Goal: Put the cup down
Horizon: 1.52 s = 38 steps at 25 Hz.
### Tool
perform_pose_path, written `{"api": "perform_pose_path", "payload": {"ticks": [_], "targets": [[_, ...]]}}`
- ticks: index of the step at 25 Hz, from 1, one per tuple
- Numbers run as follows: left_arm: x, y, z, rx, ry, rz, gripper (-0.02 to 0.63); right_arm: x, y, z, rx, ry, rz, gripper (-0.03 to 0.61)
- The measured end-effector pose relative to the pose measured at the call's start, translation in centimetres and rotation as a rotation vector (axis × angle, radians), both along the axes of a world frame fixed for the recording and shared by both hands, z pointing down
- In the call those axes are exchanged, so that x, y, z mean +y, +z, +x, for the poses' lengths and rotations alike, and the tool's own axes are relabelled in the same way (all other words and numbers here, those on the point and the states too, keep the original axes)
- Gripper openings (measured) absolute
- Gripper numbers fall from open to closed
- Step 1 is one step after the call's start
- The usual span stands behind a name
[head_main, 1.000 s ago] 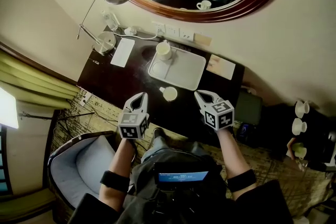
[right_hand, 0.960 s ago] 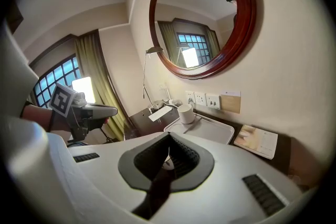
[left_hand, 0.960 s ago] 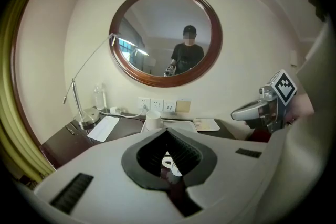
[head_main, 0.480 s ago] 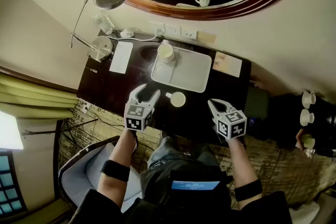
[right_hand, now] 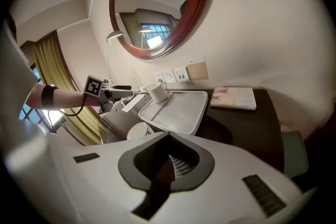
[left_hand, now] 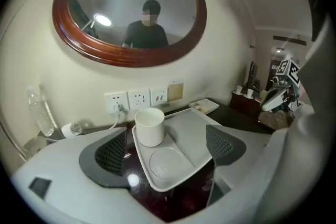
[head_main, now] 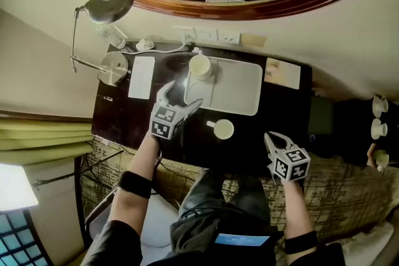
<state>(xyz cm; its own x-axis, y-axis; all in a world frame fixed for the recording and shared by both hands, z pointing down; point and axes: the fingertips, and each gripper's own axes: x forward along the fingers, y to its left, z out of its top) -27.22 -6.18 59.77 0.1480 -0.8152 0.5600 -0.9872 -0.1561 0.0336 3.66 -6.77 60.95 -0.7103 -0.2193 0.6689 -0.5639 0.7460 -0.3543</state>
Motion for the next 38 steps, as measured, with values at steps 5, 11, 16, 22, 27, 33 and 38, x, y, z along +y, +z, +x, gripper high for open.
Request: {"api": "perform_pose_path", "payload": {"ticks": [5,11,16,22,27,33,38], "targets": [[-3.7,3.5,-2.0,-0.020,0.049,-0.017,0.496,0.0,1.8,0.5,-0.005,0.071,-0.019,0.003],[-8.2,5.7,-2.4,0.005,0.075,-0.039,0.531,0.4,3.2,0.7,-0.014,0.110,-0.021,0.003],[-10.5,7.5,-3.3,-0.025,0.101,-0.012,0.531,0.7,3.8,0.4,-0.026,0.127,-0.012,0.003],[-11.9,9.3,-3.6,-0.053,0.129,0.031,0.529,0.1,3.9,1.2,-0.031,0.161,-0.003,0.003],[-12.9,8.7,-3.4,-0.061,0.139,0.052,0.482,0.0,4.2,1.8,-0.021,0.172,0.001,0.003],[-13.1,8.4,-3.2,-0.092,0.136,0.066,0.423,-0.2,4.1,2.5,-0.028,0.183,-0.004,0.003],[-13.1,7.2,-2.9,-0.121,0.134,0.085,0.422,-0.4,4.0,3.2,-0.029,0.179,0.000,0.003]]}}
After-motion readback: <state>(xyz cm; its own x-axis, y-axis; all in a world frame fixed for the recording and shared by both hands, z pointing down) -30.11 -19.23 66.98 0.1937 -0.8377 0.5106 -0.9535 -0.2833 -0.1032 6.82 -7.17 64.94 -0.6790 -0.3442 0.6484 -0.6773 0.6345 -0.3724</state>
